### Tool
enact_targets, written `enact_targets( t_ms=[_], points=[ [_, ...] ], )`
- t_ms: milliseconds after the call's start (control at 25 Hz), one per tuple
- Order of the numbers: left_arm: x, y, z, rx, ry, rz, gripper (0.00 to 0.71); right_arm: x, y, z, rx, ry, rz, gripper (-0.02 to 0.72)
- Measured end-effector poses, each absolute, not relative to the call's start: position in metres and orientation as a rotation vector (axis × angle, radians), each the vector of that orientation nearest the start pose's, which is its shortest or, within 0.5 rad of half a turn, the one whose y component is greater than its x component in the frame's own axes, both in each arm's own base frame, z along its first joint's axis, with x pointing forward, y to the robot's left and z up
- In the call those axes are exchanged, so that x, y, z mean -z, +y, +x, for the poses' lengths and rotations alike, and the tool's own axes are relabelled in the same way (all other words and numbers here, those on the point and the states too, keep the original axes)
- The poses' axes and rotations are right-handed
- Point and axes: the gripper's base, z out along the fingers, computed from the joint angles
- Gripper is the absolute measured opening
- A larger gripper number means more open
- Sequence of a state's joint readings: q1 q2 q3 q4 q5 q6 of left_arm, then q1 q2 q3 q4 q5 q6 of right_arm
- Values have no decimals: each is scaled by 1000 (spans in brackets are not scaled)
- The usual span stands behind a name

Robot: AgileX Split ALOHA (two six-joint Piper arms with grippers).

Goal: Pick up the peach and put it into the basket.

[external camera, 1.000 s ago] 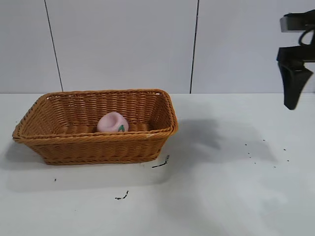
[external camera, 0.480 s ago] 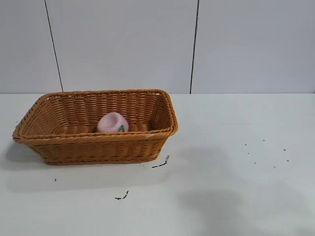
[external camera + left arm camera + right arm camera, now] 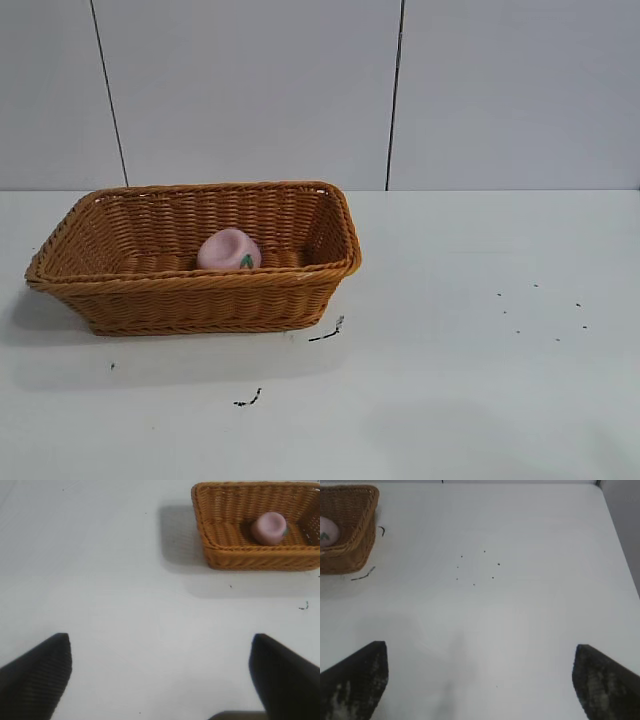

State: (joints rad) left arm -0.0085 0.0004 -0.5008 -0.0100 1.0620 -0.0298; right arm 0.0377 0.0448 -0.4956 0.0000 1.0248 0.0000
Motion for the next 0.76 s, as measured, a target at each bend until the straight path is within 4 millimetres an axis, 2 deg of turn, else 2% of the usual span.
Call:
enact_targets(
  t_ms=[160,760],
  points=[
    [-277,-1,-5,36,2045,-21,693,-279,0,-4,-24,2010,-38,696],
    [-277,-1,-5,36,2045,-21,693,-279,0,-4,-24,2010,-38,696]
  ],
)
